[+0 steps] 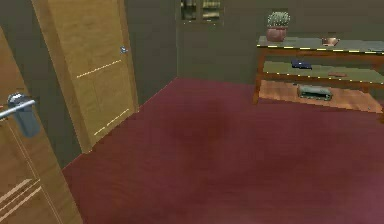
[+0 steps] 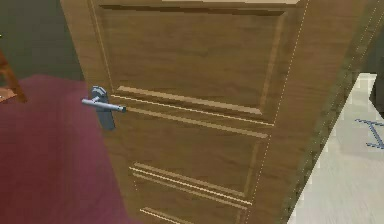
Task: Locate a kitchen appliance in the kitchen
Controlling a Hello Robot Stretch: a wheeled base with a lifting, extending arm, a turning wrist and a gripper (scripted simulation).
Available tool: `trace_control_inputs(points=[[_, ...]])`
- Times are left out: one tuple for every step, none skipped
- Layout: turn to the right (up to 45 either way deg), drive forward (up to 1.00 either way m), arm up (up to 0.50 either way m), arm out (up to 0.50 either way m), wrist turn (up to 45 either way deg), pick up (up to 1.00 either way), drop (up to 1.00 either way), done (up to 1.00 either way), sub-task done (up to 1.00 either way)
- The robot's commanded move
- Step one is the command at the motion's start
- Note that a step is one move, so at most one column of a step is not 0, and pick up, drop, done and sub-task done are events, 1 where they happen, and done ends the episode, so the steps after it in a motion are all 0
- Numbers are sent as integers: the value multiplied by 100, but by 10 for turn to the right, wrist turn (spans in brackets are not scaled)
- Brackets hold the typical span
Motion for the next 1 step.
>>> trace_control_inputs(points=[[90, 0, 0, 0, 0, 0, 0, 0, 0]])
